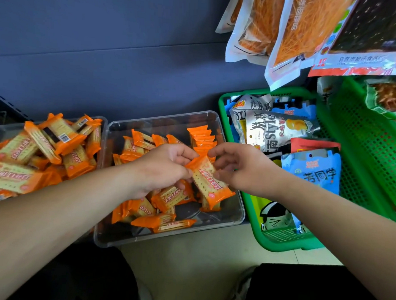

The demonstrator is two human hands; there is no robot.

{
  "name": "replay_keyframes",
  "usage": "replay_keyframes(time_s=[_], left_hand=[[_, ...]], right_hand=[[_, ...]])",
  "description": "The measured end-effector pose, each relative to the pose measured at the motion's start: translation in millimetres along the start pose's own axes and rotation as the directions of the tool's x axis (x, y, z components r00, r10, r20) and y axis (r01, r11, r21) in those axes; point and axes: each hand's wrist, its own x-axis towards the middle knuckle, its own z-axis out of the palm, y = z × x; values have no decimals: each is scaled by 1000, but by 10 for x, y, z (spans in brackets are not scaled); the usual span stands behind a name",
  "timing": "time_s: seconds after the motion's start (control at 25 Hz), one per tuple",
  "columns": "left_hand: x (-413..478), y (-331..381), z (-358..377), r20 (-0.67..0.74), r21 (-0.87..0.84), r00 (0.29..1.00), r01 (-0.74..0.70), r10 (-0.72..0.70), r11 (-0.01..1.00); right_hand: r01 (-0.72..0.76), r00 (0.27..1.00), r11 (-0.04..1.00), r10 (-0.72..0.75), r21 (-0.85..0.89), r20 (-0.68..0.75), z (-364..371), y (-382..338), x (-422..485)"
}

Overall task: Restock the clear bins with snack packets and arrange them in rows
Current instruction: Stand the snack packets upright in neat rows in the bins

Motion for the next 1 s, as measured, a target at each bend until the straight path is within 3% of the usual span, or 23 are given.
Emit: replay_keyframes(time_s=[0.16, 0.28, 0.36, 0.4, 0.48, 0.52, 0.6, 0.68, 0.76, 0.84, 1.0], left_hand=[[15, 7, -12, -27, 6, 1000, -10, 10, 1000], [30, 21, -22, -90, -283, 995, 11, -37, 959], [25, -13, -32, -94, -381, 993, 24, -65, 924], [20, -75, -29, -98, -276, 994, 28, -57, 961], [19, -287, 1, -63, 210, 998, 1, 13, 978], [11, -404, 37, 2, 432, 1000, -16, 17, 902], [-8, -606, 87, 137, 692, 989, -62, -46, 719], [-29, -695, 71, 197, 781, 973, -84, -116, 618], [-22, -699, 15, 189, 790, 972, -65, -140, 610], [6, -689, -54, 146, 770, 981, -29, -132, 637], [32, -711, -124, 128, 742, 986, -24, -107, 670]], right_hand=[[-6, 1000, 999, 6, 37, -12, -12, 20, 3], [-60, 998, 997, 60, 43, 0, -56, 60, 10], [-83, 994, 981, 93, 173, -52, -91, 99, 17], [-69, 989, 964, 101, 259, -111, -106, 107, 23], [9, 975, 955, 58, 298, -216, -116, 116, 31], [44, 974, 978, 4, 205, -227, -107, 122, 37], [88, 989, 985, -104, -147, -107, -48, 148, 45], [152, 988, 844, -141, -515, 61, 73, 178, 69], [222, 975, 645, -148, -731, 166, 212, 216, 122], [218, 976, 502, -95, -837, 197, 344, 261, 171], [173, 985, 326, -57, -929, 163, 475, 337, 232]])
